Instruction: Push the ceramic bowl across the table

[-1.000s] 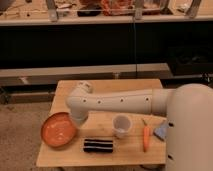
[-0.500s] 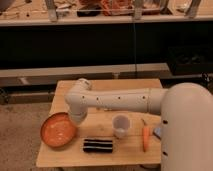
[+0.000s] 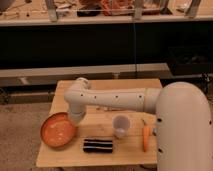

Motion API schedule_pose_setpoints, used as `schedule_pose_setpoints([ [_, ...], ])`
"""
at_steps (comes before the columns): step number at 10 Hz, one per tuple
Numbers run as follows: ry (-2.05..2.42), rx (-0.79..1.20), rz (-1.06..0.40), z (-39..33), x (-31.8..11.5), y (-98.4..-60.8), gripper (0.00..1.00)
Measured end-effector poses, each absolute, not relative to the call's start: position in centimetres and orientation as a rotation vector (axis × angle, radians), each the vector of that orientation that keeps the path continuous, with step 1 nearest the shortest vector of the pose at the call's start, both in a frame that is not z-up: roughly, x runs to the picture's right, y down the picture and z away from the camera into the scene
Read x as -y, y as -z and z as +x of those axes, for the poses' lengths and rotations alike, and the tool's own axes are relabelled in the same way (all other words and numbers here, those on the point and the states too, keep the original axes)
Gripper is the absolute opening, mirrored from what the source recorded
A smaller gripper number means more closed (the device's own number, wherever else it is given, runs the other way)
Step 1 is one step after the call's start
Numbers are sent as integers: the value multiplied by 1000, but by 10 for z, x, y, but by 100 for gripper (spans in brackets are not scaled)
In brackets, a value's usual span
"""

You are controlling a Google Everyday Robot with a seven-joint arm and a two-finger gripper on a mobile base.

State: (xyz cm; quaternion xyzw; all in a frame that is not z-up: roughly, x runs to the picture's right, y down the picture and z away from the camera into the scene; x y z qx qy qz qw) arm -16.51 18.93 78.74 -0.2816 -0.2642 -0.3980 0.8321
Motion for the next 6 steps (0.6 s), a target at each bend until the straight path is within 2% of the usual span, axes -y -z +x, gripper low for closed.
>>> schedule_pose_setpoints([
  [6, 877, 583, -617, -173, -185, -798, 1],
])
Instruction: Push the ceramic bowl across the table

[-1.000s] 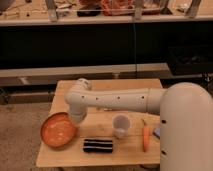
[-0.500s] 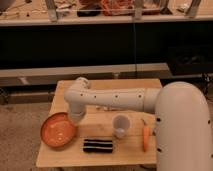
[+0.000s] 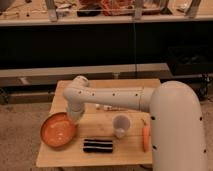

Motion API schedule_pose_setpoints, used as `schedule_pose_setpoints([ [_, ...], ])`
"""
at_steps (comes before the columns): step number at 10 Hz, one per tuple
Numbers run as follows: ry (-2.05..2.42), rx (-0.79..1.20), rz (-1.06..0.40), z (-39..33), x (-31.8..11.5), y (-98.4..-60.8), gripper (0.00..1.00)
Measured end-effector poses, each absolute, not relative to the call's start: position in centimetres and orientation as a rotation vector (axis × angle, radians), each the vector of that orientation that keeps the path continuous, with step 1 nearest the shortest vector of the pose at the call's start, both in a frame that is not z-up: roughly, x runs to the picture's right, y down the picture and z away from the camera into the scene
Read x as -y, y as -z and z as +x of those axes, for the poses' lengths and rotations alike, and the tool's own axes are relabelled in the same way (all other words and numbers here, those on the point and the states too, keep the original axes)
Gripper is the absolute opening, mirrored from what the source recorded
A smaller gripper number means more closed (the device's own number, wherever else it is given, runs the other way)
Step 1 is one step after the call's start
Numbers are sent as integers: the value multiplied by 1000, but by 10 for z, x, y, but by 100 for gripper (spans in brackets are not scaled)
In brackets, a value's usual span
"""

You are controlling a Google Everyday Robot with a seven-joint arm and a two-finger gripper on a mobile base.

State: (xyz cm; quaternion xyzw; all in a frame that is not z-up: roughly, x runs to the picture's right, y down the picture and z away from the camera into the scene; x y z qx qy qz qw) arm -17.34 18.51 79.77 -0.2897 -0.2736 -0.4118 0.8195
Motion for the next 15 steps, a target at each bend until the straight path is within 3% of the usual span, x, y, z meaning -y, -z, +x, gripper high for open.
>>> schedule_pose_setpoints([
  [15, 914, 646, -617, -164, -186, -825, 1],
])
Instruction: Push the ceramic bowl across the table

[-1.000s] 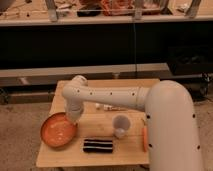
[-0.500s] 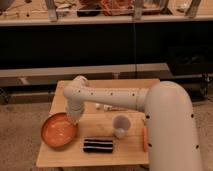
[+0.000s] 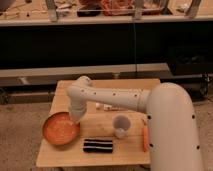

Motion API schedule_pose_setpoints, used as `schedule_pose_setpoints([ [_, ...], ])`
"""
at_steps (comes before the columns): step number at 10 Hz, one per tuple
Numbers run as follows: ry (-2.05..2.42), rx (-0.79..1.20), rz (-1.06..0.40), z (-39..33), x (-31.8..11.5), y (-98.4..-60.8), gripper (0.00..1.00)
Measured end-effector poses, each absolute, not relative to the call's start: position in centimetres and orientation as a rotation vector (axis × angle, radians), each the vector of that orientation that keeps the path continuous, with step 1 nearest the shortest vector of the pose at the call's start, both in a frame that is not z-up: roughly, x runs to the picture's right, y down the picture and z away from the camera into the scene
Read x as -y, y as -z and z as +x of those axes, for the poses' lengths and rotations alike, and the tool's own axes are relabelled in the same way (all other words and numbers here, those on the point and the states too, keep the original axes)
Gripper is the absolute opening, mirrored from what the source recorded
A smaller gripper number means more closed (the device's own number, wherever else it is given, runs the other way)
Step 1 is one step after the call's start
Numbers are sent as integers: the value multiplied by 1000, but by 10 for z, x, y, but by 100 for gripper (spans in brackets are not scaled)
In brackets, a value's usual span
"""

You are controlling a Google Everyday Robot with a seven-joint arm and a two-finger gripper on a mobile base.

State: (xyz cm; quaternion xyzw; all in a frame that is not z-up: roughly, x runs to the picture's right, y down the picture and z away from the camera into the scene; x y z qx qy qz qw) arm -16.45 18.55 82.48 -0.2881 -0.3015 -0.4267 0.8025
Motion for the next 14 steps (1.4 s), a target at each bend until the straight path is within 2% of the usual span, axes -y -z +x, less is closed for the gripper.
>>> schedule_pose_setpoints([
  [6, 886, 670, -613, -154, -191, -833, 1],
  [14, 807, 674, -651, -113, -178, -849, 1],
])
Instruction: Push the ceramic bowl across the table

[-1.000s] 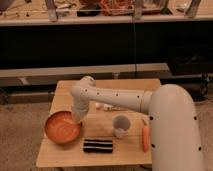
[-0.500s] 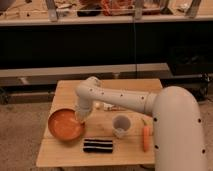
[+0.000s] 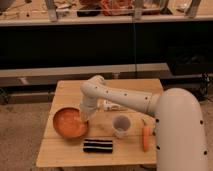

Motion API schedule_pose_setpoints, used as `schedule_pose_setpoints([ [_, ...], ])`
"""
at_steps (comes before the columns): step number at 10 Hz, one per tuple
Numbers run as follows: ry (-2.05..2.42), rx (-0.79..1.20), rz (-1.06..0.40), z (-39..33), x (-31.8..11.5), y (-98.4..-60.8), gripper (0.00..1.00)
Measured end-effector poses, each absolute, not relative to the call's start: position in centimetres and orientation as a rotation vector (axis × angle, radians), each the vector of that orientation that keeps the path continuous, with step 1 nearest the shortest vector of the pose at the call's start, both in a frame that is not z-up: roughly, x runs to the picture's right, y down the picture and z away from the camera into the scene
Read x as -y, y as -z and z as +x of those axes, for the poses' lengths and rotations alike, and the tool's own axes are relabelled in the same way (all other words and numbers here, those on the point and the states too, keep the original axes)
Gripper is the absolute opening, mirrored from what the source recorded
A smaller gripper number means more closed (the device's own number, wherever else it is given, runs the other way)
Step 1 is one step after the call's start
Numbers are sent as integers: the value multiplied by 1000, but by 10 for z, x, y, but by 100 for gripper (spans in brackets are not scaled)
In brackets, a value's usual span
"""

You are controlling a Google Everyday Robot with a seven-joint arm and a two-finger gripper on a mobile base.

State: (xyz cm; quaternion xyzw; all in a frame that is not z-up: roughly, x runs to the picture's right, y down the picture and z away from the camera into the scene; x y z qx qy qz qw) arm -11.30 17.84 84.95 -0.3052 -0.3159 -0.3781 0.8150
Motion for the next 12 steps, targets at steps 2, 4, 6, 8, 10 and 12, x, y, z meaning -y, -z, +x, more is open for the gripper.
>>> schedule_pose_setpoints([
  [2, 785, 675, -665, -96, -174, -855, 1],
  [4, 762, 675, -676, -92, -170, -859, 1],
  [6, 746, 680, -684, -85, -167, -864, 1],
  [8, 726, 679, -694, -64, -163, -868, 1],
  [10, 704, 674, -703, -50, -158, -873, 1],
  [12, 685, 677, -705, -51, -153, -877, 1],
])
